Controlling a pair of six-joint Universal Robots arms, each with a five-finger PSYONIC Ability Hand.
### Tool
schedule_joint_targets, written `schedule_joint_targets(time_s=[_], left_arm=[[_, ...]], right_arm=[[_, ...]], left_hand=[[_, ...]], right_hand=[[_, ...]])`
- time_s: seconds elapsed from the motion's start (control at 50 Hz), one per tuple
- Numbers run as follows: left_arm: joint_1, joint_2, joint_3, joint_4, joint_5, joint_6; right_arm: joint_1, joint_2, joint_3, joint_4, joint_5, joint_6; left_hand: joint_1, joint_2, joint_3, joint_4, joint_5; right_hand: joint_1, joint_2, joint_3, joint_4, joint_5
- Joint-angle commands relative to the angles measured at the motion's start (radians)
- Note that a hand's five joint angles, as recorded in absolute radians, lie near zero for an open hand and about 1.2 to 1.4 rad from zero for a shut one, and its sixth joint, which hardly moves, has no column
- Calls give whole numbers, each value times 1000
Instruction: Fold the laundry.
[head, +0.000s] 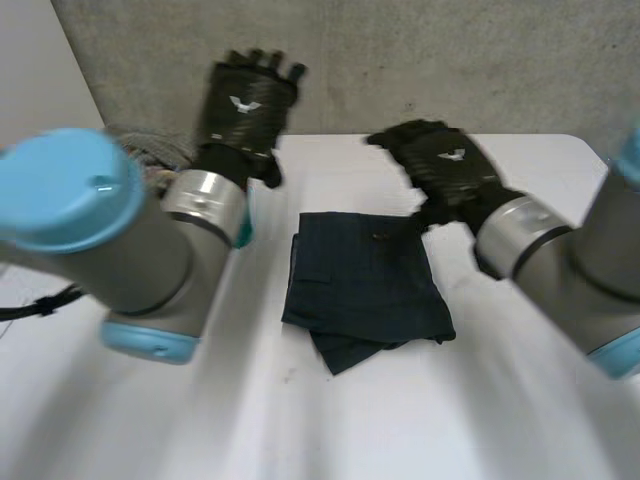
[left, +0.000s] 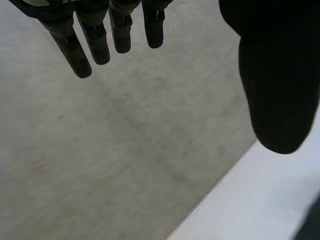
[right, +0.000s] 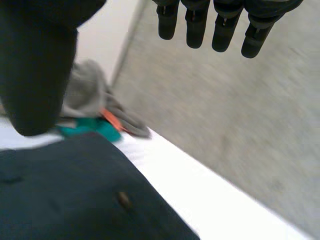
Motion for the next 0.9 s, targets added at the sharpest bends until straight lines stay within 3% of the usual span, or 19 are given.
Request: schedule_joint_targets(time_s=[0.02,0.2,0.38,0.52,0.7,0.74,0.82,0.84,0.88,0.9], left_arm=[[-83,-261,256,-230,-2,-42],[-77,-413,309,-402,-11,-100],[-68,-453,309,-505,-47,-97],[-71,-436,316,-516,-44,-93],[-66,-211,306,-513,-18,-105],[-61,-169,302,-507,10,-108],[-26,-86,278,-499,146,-146],[-12,-66,267,-502,232,-172],[-2,-54,255,-504,309,-195],[4,-42,243,-507,403,-221]], right_arm=[[-96,129,-120,227,22,-6],[-98,337,-220,291,-54,-27],[-96,454,-278,297,-4,-145],[-94,381,-264,300,71,-247],[-113,195,-114,208,97,-147],[-117,154,-52,174,123,-88],[-163,102,65,163,116,-12],[-171,100,91,160,108,-3],[-188,100,134,152,84,6],[-194,100,175,139,43,6]], left_hand=[[-14,-19,-26,-17,-40],[1,-4,-11,-2,-26],[4,-1,-9,1,-23],[4,-1,-9,1,-23],[-20,-25,-32,-23,-46],[-20,-25,-32,-23,-46],[-17,-22,-29,-20,-43],[-17,-22,-29,-20,-43],[-14,-19,-26,-17,-40],[-11,-16,-23,-14,-37]], right_hand=[[-48,-31,-31,-31,-49],[-48,-31,-31,-31,-49],[-48,-31,-31,-31,-49],[-48,-31,-31,-31,-49],[-48,-31,-31,-31,-49],[-48,-31,-31,-31,-49],[-48,-31,-31,-31,-49],[-48,-31,-31,-31,-49],[-48,-31,-31,-31,-49],[-48,-31,-31,-31,-49]])
